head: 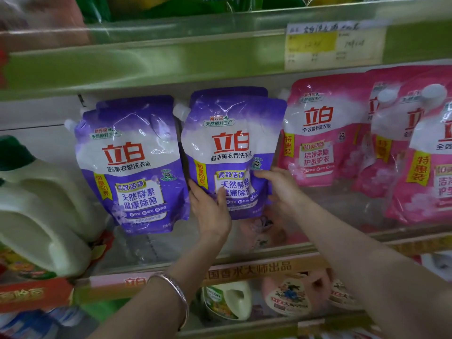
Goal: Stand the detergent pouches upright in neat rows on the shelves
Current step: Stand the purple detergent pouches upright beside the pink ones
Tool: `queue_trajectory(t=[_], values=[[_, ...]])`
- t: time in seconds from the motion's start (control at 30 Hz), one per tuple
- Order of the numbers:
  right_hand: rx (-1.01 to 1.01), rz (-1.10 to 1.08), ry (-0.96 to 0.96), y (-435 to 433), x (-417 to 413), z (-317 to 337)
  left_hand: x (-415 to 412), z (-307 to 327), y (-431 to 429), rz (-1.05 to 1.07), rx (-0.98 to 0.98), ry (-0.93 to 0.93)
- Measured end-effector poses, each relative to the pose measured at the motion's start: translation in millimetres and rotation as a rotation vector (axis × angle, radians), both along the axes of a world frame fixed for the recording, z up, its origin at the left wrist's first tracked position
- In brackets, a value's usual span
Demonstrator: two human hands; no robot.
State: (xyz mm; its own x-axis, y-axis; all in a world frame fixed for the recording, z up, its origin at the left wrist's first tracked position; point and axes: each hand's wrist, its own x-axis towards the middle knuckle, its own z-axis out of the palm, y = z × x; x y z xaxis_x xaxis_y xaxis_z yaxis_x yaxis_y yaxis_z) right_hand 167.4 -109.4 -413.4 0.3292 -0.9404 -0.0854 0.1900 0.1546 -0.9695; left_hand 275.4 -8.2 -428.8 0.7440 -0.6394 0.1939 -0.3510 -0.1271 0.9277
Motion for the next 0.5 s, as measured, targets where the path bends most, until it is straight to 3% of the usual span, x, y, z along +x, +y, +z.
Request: queue_trajectory(t=[0.3, 0.5], values=[[-0.143, -0.089, 0.203, -0.9, -8.2, 16.3, -14.1, 15.0, 4.9, 0.061, -0.054, -0.017], [-0.316, -0.189, 0.275, 4.2, -33.5, 8.4, -34.9, 24.0, 10.0, 0.079, -0.248, -0.236]])
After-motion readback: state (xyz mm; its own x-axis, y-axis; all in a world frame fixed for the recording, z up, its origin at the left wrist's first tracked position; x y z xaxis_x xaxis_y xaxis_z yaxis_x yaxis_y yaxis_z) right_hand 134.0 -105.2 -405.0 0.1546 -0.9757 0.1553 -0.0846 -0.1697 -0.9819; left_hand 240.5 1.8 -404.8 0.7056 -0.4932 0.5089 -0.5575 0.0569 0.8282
